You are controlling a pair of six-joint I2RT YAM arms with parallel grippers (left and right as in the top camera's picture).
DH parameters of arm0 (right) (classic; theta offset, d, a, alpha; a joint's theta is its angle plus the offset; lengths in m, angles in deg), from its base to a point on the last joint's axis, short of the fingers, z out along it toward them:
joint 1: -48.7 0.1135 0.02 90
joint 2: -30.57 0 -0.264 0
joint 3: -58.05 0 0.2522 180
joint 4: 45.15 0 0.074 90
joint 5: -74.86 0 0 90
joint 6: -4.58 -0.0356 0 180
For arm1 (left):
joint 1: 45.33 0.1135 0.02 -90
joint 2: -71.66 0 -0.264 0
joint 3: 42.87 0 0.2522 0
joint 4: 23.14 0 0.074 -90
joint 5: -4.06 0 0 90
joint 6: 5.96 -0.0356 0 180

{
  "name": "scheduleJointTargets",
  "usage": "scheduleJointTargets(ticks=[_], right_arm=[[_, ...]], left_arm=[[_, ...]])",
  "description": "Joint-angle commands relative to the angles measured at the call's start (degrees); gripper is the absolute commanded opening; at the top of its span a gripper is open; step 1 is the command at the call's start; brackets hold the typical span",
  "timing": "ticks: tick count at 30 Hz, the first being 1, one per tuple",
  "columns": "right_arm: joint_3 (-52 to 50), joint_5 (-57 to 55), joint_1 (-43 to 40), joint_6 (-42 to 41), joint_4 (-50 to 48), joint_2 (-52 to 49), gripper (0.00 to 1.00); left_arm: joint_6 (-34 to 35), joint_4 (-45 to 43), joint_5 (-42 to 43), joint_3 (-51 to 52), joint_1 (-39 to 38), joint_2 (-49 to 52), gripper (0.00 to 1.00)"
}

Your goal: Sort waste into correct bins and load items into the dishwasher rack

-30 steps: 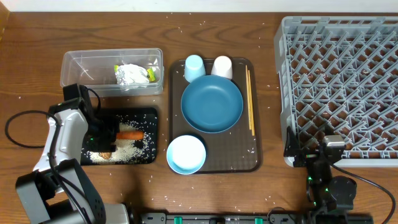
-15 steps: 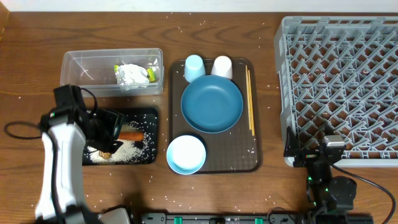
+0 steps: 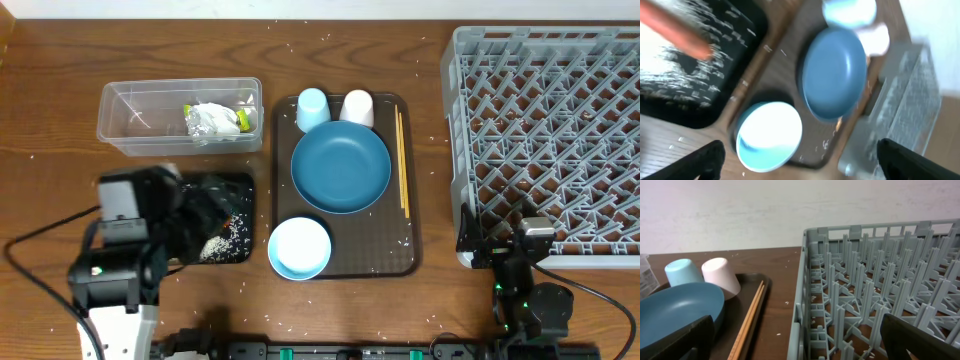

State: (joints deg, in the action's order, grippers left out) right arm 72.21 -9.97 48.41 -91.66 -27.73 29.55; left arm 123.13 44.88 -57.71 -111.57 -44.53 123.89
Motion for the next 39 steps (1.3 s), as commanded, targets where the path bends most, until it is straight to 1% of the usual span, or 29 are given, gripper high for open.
scheduleJointTargets(ticks=[1, 5, 7, 13, 17, 21, 25, 31, 36, 39], right_arm=[[-0.09, -0.24, -0.28, 0.74, 0.22, 0.09, 0.99], [-0.09, -0.24, -0.28, 0.74, 0.22, 0.09, 0.99], [-0.09, -0.24, -0.28, 0.74, 0.22, 0.09, 0.99], [-0.09, -0.24, -0.28, 0.74, 0.22, 0.09, 0.99], [-0.09, -0.24, -0.28, 0.74, 0.22, 0.09, 0.99], [-0.09, -0.24, -0.28, 0.74, 0.22, 0.09, 0.99], [-0.09, -0.24, -0.28, 0.74, 0.22, 0.09, 0.99], [-0.09, -0.24, -0.28, 0.74, 0.22, 0.09, 0.99], [-0.09, -0.24, -0.28, 0.74, 0.22, 0.09, 0.99], [-0.09, -0.24, -0.28, 0.74, 0.22, 0.09, 0.99]], left_arm=[[-2.91, -0.33, 0.04, 0.28, -7.85, 1.62, 1.0], [-2.8, -2.34, -0.24, 0.28, -20.33, 4.7, 0.99], [-1.75, -4.09, -2.08, 0.28, -27.34, 6.69, 0.99], [7.98, -5.77, -16.63, 0.28, -46.01, 15.08, 0.99], [12.83, -7.96, -21.84, 0.28, -53.92, 22.23, 0.99], [12.94, -11.5, -22.08, 0.28, -57.24, 28.65, 0.99], [12.9, -12.39, -22.8, 0.28, -57.33, 31.95, 0.99], [12.87, -12.39, -25.94, 0.28, -57.33, 32.28, 0.99], [12.87, -11.93, -25.99, 0.28, -56.76, 31.76, 0.98], [12.87, -10.97, -26.16, 0.28, -54.97, 30.1, 0.98]])
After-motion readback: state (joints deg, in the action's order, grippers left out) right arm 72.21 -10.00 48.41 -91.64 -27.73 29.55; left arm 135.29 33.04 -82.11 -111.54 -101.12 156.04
